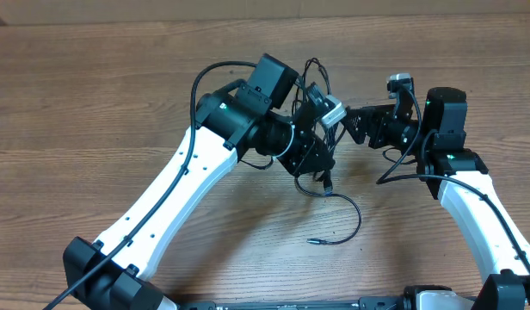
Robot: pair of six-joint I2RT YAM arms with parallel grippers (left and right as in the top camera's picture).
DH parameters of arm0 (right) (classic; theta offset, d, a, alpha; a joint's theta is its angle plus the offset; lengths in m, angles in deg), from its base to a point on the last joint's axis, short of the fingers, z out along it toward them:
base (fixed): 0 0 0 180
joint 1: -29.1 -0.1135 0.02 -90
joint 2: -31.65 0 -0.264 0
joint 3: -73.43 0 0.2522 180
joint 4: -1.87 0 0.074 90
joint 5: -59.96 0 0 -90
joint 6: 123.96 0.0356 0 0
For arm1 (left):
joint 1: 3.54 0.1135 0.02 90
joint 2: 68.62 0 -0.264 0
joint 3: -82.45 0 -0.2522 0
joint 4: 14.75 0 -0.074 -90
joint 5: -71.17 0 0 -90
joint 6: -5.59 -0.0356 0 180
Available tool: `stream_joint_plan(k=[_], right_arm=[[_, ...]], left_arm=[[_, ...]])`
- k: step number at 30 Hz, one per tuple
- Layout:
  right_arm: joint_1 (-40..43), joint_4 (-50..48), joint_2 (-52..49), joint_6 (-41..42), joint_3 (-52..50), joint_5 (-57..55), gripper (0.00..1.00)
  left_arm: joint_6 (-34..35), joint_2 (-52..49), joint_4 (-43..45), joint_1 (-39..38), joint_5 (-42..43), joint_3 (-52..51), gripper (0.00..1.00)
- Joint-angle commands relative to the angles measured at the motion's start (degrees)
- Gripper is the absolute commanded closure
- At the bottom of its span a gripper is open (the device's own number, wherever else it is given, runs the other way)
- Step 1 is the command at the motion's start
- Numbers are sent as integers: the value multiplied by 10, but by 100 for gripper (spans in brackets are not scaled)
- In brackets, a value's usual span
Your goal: Untangle cables
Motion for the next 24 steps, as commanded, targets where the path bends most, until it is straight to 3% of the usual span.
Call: stream_joint_plan(k=[1, 10, 20, 24], right_arm=[[1, -7, -1, 17, 3, -48, 24], [1, -6, -1, 40, 3, -202, 21], [1, 64, -1, 52, 3, -113, 17], [1, 96, -1, 52, 3, -89, 14]], left_arm=[[-9, 11, -12, -7, 33, 11, 96], [-22, 11, -30, -7, 28, 11, 96], [-19, 11, -17, -5, -25, 11, 96], [-19, 11, -19, -5, -107, 11, 96]])
